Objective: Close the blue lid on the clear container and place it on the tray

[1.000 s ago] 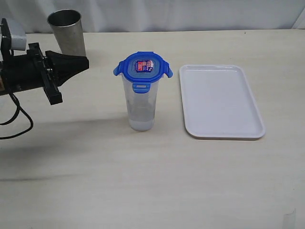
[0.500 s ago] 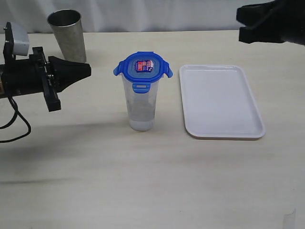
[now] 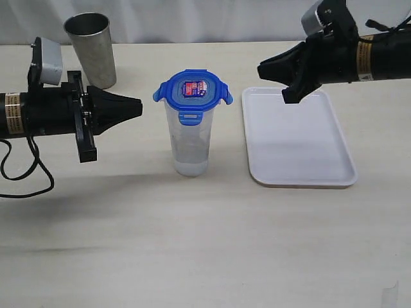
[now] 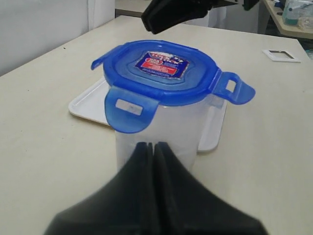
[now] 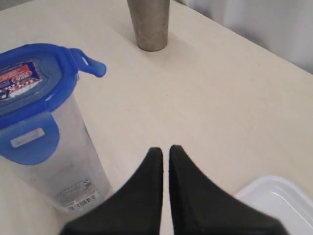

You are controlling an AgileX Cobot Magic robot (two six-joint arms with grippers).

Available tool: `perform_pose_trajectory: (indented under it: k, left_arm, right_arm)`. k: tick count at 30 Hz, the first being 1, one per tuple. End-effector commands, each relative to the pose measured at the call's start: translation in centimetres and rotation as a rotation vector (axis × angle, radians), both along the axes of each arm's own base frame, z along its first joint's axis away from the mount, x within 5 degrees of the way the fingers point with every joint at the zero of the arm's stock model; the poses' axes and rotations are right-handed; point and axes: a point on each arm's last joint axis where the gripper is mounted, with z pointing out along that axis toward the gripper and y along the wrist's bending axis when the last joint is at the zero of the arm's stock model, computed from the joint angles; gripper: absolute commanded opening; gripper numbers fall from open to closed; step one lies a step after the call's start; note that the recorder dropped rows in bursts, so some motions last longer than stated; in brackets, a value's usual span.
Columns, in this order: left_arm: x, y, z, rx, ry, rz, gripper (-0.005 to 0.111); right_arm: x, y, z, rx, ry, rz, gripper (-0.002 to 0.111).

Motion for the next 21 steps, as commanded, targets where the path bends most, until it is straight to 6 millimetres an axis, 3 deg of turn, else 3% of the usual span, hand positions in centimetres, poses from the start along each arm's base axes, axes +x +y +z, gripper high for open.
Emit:
perform_pose_trajectory:
  k: [1, 6, 21]
  left_arm:
    - [0.2, -0.1, 0.0, -0.013, 0.004, 0.033, 0.000]
    - [0.1, -0.2, 0.3, -0.041, -0.003, 0.015, 0.000]
    - [-0.2, -0.2, 0.1, -0.018, -0.002, -0.018, 0.000]
  right_arm:
    - [-0.1, 0.7, 0.6, 0.071, -0.064, 0.107, 0.004]
    - [0.4, 1.1, 0.8, 0.145, -0.073, 0.059, 0.004]
    - [0.5, 5.0, -1.0, -0.007, -0.073, 0.047, 0.004]
